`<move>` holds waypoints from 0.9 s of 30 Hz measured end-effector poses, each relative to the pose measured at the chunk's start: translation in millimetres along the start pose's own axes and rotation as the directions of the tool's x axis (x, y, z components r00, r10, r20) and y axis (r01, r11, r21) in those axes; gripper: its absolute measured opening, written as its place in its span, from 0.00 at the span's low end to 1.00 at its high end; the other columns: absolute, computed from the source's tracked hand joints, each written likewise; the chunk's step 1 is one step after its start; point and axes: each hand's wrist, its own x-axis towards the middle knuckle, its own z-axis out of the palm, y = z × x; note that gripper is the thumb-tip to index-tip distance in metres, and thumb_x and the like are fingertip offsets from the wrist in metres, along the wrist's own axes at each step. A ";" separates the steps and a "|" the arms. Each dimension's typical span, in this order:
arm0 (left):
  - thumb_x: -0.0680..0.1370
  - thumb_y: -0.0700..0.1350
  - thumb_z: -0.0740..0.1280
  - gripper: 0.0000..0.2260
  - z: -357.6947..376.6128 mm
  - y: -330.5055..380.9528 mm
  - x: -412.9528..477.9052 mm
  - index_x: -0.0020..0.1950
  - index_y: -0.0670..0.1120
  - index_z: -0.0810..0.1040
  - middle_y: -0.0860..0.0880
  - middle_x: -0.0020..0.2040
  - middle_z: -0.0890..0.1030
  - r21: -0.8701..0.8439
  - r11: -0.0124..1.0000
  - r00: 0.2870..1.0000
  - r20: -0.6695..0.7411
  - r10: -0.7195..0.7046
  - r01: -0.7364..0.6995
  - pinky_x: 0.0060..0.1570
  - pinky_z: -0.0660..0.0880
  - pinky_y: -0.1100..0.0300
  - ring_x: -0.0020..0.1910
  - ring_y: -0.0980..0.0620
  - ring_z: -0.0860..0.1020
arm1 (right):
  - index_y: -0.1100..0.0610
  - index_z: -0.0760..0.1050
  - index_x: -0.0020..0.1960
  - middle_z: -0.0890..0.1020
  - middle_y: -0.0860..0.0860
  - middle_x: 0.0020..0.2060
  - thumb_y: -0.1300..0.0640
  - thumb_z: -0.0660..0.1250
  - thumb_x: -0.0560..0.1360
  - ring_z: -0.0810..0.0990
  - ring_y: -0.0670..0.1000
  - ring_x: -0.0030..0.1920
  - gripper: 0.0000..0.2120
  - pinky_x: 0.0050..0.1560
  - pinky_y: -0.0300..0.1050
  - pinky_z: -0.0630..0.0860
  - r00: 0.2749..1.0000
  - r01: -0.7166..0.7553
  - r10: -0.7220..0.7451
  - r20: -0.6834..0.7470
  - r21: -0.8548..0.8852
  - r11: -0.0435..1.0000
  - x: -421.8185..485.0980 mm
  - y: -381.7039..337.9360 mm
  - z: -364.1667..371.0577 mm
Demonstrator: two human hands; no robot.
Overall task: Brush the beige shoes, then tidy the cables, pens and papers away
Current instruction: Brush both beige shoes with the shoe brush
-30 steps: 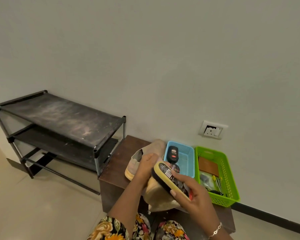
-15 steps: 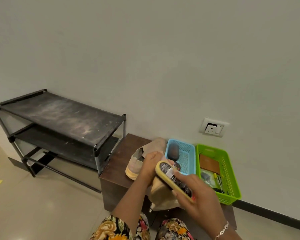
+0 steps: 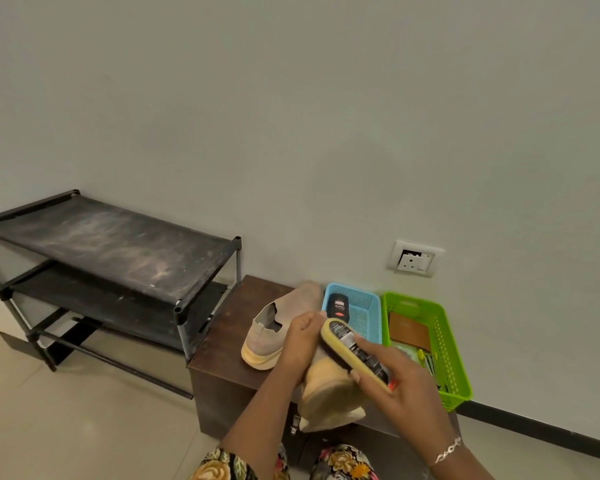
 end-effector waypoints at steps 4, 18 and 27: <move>0.81 0.40 0.57 0.13 10.0 -2.5 -1.7 0.39 0.42 0.75 0.49 0.34 0.80 -0.055 0.998 0.999 0.032 0.009 -0.007 0.36 0.75 0.66 0.34 0.56 0.78 | 0.43 0.76 0.55 0.82 0.45 0.49 0.48 0.69 0.72 0.78 0.44 0.48 0.11 0.41 0.30 0.70 0.966 -0.258 0.249 0.067 0.179 0.949 23.4 14.8 -4.1; 0.81 0.38 0.54 0.13 40.4 1.0 -1.4 0.47 0.38 0.77 0.42 0.40 0.82 -0.495 0.863 0.993 -0.006 -0.121 0.102 0.43 0.78 0.59 0.43 0.48 0.80 | 0.42 0.65 0.67 0.77 0.49 0.55 0.42 0.60 0.75 0.78 0.51 0.53 0.21 0.47 0.43 0.75 0.981 -0.185 0.151 -0.120 -0.368 0.911 25.7 -11.9 -27.0; 0.81 0.42 0.55 0.16 46.9 4.0 -3.0 0.53 0.30 0.75 0.38 0.41 0.80 -0.487 0.836 0.959 0.014 -0.283 0.253 0.29 0.78 0.61 0.30 0.49 0.81 | 0.49 0.71 0.61 0.79 0.53 0.37 0.48 0.65 0.65 0.73 0.50 0.20 0.24 0.15 0.40 0.65 0.974 0.135 -0.223 -0.047 -0.671 0.729 -14.0 1.4 -3.4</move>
